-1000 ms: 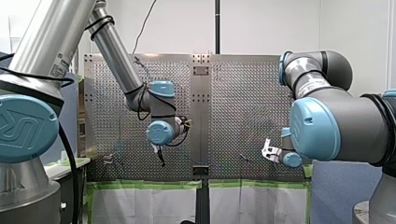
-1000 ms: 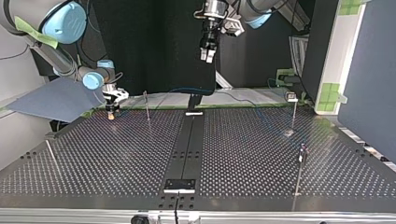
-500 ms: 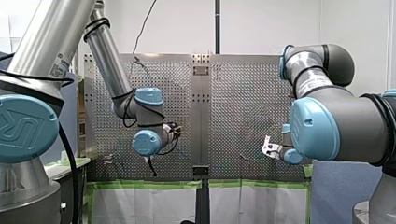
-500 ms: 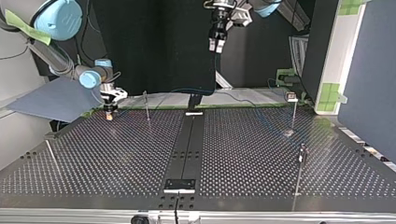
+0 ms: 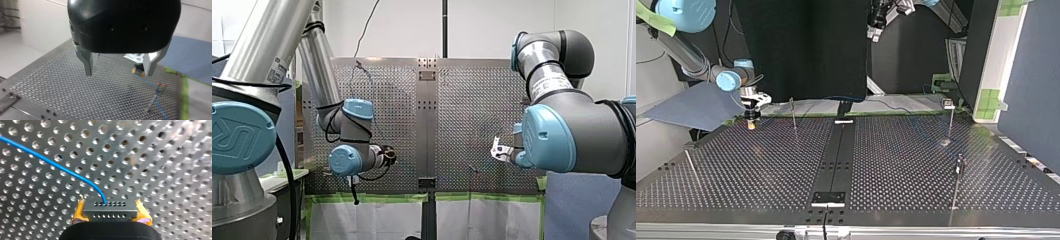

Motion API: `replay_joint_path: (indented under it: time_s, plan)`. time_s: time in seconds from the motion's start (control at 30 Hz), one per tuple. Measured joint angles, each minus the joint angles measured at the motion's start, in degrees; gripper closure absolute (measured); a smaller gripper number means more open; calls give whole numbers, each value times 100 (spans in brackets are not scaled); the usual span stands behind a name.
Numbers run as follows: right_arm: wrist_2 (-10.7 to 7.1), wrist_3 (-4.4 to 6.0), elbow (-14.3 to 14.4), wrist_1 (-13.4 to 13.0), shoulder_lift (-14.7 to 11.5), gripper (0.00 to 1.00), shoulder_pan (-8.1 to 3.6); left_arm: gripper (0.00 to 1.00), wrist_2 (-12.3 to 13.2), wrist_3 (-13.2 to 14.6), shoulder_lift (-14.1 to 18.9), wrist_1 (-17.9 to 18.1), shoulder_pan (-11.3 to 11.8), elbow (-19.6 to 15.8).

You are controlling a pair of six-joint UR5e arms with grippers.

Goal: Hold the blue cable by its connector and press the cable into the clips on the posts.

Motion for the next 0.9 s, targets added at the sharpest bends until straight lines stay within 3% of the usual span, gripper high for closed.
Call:
replay_joint_path:
  time_s: [0.33,0.9]
  plan:
    - [48,227,375,-309,-375,100,-99,0,178,31,0,-236,3,-122]
    - [50,248,403,-336,-403,100,-105,0,183,38,0,-260,3,-115]
